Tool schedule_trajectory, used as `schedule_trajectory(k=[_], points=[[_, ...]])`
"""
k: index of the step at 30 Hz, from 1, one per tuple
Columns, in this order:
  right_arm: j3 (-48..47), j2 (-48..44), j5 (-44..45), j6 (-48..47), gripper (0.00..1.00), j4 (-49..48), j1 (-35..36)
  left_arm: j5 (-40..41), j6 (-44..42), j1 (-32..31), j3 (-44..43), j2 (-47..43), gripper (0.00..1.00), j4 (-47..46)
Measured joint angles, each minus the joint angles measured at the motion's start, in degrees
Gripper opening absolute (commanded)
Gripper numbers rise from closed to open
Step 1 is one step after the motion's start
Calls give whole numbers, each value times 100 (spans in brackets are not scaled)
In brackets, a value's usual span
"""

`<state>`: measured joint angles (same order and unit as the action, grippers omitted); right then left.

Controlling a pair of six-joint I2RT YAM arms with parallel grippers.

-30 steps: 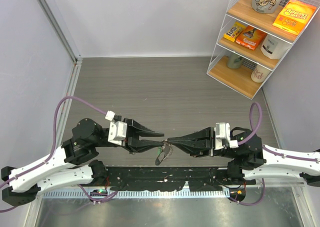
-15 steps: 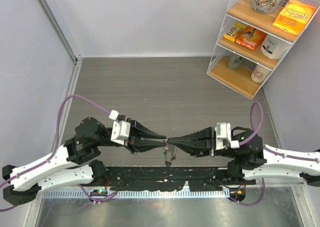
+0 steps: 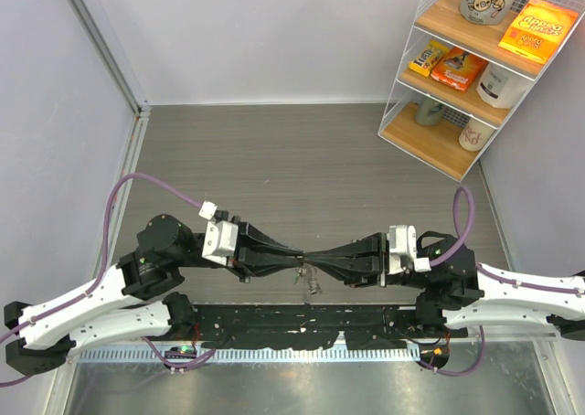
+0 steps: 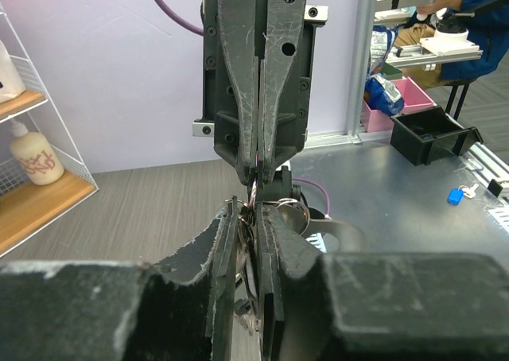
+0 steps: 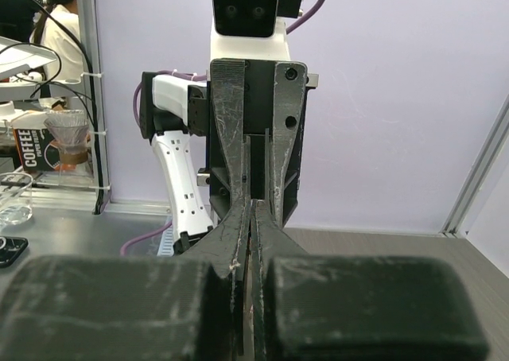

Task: Put the keys on the keyring

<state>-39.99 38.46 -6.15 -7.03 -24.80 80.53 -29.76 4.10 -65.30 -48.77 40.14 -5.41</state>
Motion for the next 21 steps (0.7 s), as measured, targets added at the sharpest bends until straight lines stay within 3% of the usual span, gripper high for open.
schedule_trajectory(k=[4,16,19,21], points=[[0,20,0,0,5,2,-2,-28,11,0,-17,2,0,9],[-133,9,-13,-20,5,111,-2,-52,0,0,-411,195,0,387],[-284,-24,0,-11,25,398,-2,-20,-15,0,-662,306,0,699],[-455,-50,13,-9,31,761,-2,44,-46,-9,-848,382,0,1032]])
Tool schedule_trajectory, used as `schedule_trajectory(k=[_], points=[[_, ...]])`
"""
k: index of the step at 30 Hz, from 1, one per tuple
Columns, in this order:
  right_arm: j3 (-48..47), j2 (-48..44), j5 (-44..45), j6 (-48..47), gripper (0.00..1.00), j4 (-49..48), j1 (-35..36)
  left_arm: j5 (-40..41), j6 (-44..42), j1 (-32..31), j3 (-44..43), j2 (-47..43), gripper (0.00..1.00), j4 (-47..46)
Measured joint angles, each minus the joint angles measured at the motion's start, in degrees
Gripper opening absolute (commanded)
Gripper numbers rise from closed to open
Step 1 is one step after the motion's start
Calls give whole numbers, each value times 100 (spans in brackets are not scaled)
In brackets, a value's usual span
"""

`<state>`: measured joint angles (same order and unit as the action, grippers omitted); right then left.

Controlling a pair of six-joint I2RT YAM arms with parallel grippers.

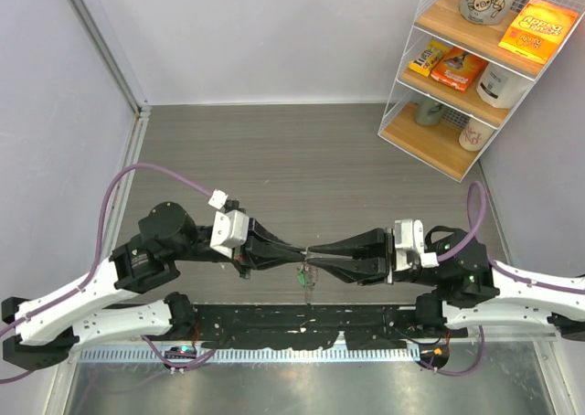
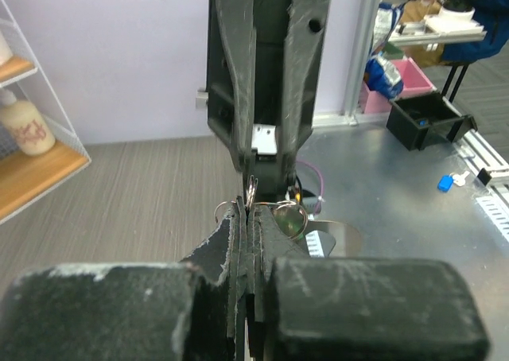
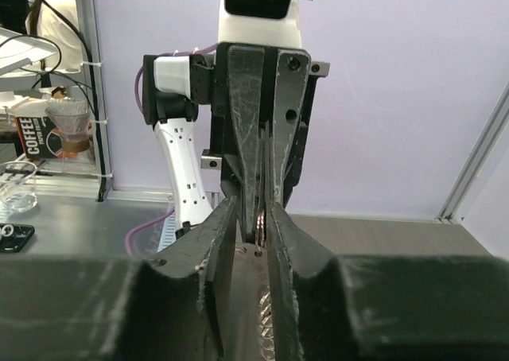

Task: Put the keys on the keyring

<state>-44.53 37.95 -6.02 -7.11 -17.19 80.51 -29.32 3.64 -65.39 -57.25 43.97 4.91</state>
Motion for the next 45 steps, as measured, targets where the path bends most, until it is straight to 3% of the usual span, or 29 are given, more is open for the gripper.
schedule_trajectory(k=[3,9,16,21,28,45], points=[[-293,-90,44,4,40,584,0,129,-63,-2,-184,52,0,466],[-863,-389,304,48,46,2022,0,304,-144,-2,-535,190,0,1447],[-1729,42,450,122,45,3484,0,229,-258,-2,-977,654,0,2411],[-1794,608,369,96,45,4135,0,57,-369,-2,-1158,927,0,2968],[-1792,988,219,37,40,4470,0,-131,-588,-2,-1228,1043,0,3438],[-1792,1021,188,17,36,4240,0,-186,-691,-2,-1228,1043,0,3528]])
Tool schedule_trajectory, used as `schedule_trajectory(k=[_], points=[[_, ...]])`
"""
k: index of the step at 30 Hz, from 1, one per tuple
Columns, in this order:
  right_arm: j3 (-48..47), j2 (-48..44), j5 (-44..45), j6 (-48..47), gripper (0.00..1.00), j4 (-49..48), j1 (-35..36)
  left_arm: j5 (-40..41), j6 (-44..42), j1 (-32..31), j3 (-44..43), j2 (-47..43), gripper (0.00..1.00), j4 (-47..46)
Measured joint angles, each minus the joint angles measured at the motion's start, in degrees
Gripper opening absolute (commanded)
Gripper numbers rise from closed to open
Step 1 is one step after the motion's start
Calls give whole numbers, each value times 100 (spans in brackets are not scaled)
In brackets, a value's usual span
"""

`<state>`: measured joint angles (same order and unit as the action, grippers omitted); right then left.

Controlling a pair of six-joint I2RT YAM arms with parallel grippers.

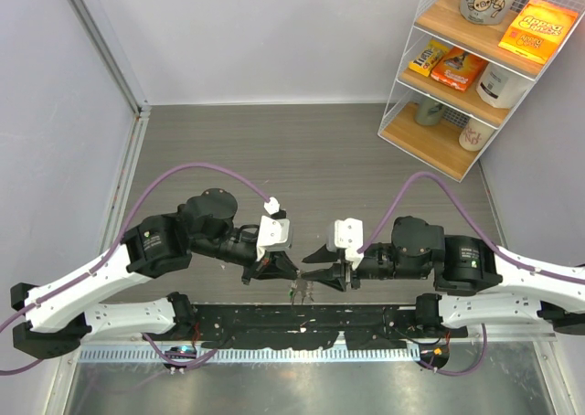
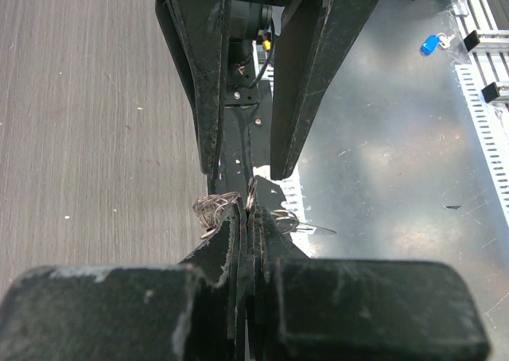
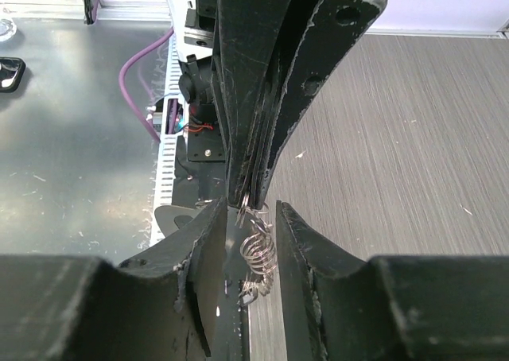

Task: Put the keys on the keyring

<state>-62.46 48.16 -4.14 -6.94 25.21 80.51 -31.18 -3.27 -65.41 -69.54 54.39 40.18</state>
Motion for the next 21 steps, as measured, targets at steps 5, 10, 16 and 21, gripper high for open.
schedule_trajectory(k=[5,10,16,21], points=[[0,149,-33,0,36,-76,0,0,-2,0,0,0,0,0],[0,262,-55,0,29,-74,2,0,0,0,0,-2,0,0],[0,273,-109,-4,5,-76,0,4,0,2,0,-17,0,9],[0,289,-111,-15,5,-74,-2,4,0,0,0,-24,0,44]])
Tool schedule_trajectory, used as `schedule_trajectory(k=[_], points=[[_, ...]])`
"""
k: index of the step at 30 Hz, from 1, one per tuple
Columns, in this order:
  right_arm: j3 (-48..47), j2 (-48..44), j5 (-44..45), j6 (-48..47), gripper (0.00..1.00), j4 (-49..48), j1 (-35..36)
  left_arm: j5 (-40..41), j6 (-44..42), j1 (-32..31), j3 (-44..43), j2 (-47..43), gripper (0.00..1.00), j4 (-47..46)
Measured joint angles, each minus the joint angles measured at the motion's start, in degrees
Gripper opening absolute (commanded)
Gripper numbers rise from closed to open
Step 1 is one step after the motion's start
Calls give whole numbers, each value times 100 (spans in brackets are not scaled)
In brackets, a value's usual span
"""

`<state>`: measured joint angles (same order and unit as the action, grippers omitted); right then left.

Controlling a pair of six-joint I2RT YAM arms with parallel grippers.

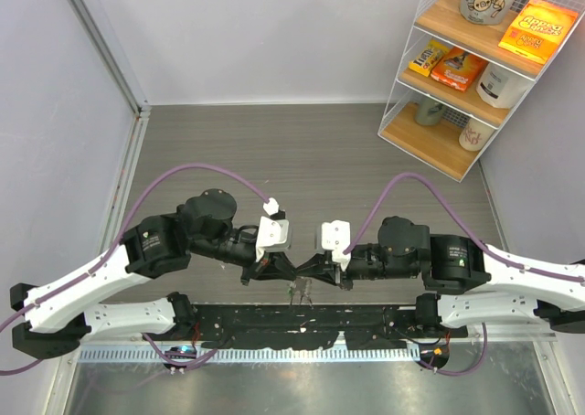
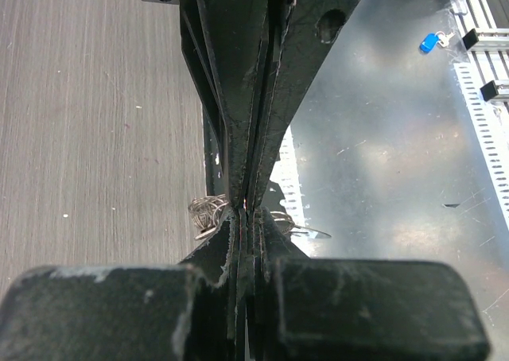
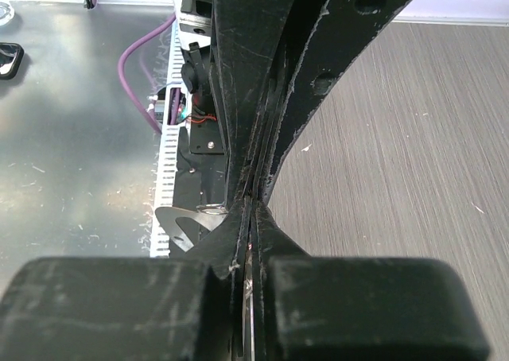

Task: Put the keys on the keyring

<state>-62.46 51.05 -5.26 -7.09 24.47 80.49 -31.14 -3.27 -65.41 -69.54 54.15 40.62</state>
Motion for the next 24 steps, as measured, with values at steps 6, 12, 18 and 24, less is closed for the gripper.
schedule_trajectory(k=[6,12,18,24], points=[[81,-57,-42,-39,5,-111,0,24,0,0,0,-17,11,-9],[234,-236,-55,-81,5,-306,-2,282,17,-15,24,-133,34,-151],[302,-433,-90,-96,5,-337,-2,656,24,-13,271,-643,38,-542],[310,-542,-90,-94,5,-402,-2,706,31,-13,444,-868,38,-879]])
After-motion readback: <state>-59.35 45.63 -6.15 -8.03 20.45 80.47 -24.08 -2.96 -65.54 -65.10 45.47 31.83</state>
